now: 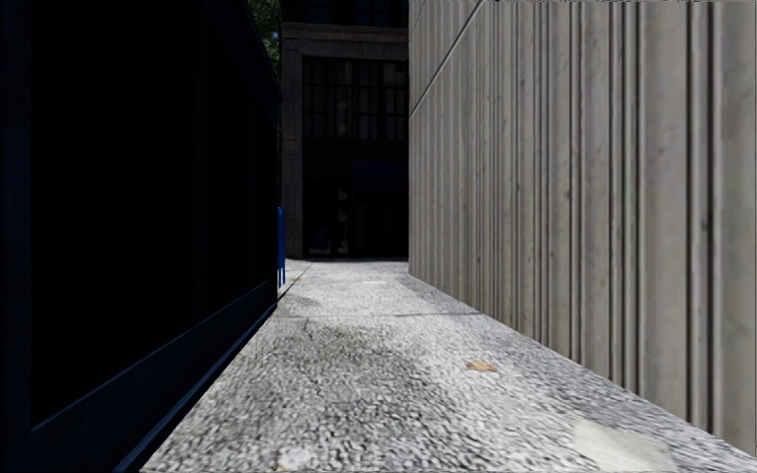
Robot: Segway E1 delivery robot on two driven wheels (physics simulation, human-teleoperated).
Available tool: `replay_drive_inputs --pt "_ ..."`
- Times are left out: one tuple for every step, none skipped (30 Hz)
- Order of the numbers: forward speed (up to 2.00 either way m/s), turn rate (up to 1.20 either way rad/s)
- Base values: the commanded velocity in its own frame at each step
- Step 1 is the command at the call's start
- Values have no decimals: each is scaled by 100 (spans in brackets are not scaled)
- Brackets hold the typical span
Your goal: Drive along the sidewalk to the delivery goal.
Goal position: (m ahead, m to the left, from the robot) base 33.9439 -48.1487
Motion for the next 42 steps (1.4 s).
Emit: replay_drive_inputs --pt "200 0" --pt "200 0" --pt "200 0" --pt "200 0" --pt "200 0" --pt "200 2" --pt "200 6" --pt "200 7" --pt "200 7" --pt "200 8" --pt "200 10" --pt "200 12" --pt "200 12" --pt "200 12" --pt "200 12" --pt "200 12" --pt "200 12" --pt "200 12" --pt "200 6" --pt "200 0" --pt "200 0" --pt "200 0" --pt "200 0" --pt "200 0" --pt "200 0" --pt "200 0" --pt "200 0" --pt "200 0" --pt "200 0" --pt "200 0" --pt "200 0" --pt "200 0" --pt "200 0" --pt "200 0" --pt "200 0" --pt "200 0" --pt "200 0" --pt "200 0" --pt "200 0" --pt "200 0" --pt "200 0" --pt "200 0"
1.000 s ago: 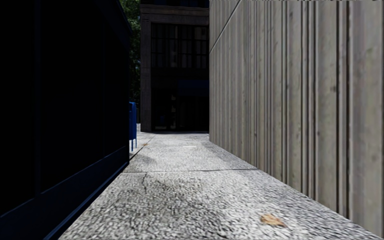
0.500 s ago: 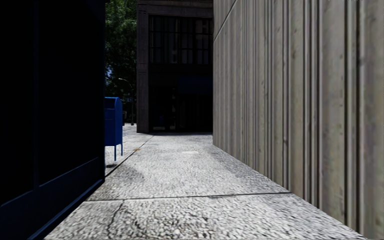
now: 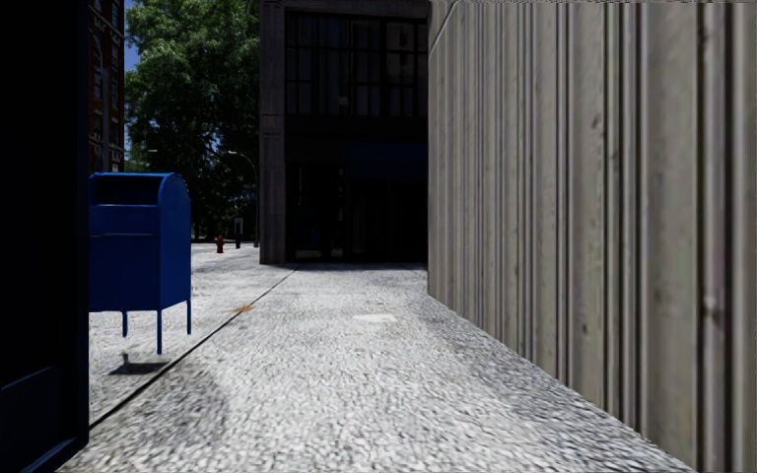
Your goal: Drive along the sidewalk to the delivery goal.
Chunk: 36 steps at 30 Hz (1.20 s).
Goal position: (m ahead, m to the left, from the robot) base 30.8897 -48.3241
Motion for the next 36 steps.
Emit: replay_drive_inputs --pt "200 0" --pt "200 1" --pt "200 10" --pt "200 15" --pt "200 15" --pt "200 16" --pt "200 16" --pt "200 16" --pt "200 16" --pt "200 16" --pt "200 16" --pt "200 16" --pt "200 16" --pt "200 16" --pt "200 16" --pt "200 13" --pt "200 11" --pt "200 1" --pt "200 0" --pt "200 0" --pt "200 0" --pt "200 0" --pt "200 0" --pt "200 0" --pt "200 0" --pt "200 0" --pt "200 0" --pt "200 0" --pt "200 0" --pt "200 0" --pt "200 0" --pt "200 0" --pt "200 0" --pt "200 0" --pt "200 0" --pt "200 0"
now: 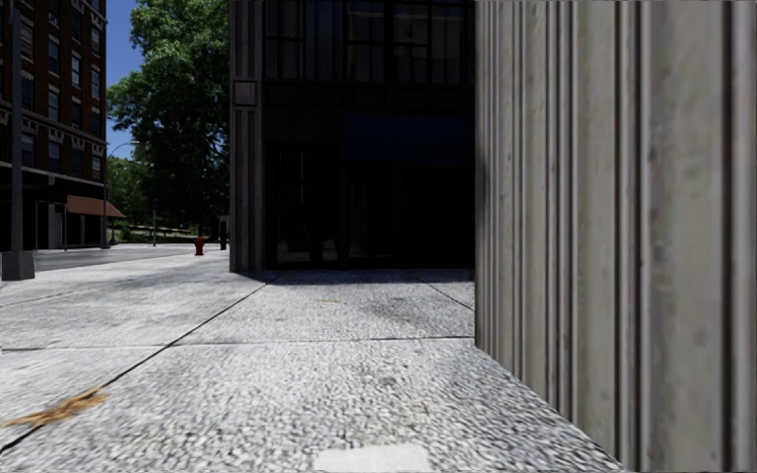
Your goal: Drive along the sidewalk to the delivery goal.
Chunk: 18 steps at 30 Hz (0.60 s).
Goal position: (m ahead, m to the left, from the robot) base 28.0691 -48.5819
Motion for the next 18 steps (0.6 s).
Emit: replay_drive_inputs --pt "200 0" --pt "200 0" --pt "200 0" --pt "200 0" --pt "200 0" --pt "200 0" --pt "200 0" --pt "200 0" --pt "200 0" --pt "200 0" --pt "200 0" --pt "200 0" --pt "200 0" --pt "200 0" --pt "200 0" --pt "200 0" --pt "200 0" --pt "200 0"
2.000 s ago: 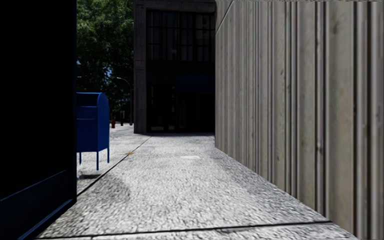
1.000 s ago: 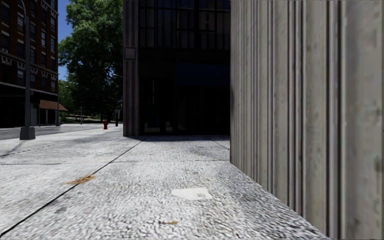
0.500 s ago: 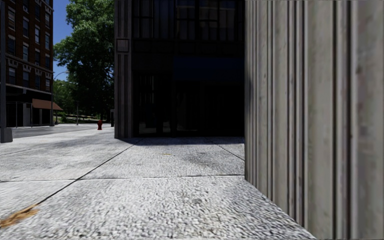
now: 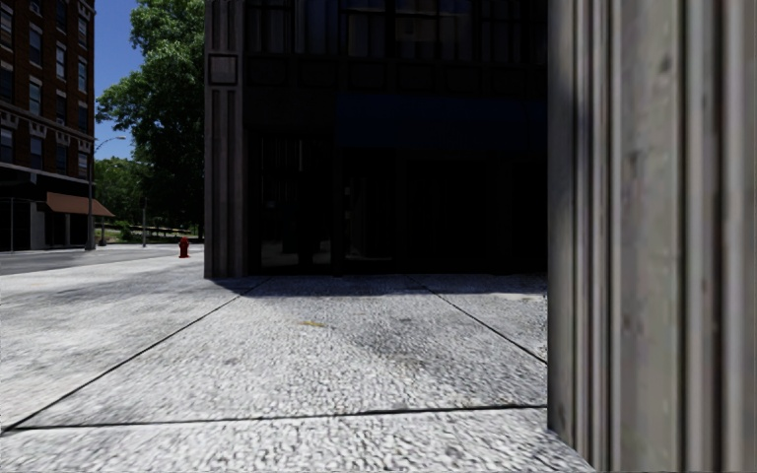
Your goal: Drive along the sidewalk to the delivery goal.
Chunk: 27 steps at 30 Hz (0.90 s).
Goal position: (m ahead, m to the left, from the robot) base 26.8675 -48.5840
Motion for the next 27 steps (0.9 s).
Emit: replay_drive_inputs --pt "200 0" --pt "200 0" --pt "200 0" --pt "200 0" --pt "200 0" --pt "200 0" --pt "200 0" --pt "200 -2" --pt "200 -7" --pt "200 -8" --pt "200 -14" --pt "200 -18" --pt "200 -23" --pt "200 -26" --pt "200 -34" --pt "198 -38" --pt "193 -39" --pt "183 -40" --pt "178 -41" --pt "175 -41" --pt "174 -41" --pt "174 -41" --pt "174 -42" --pt "174 -42" --pt "173 -42" --pt "173 -42" --pt "173 -42"
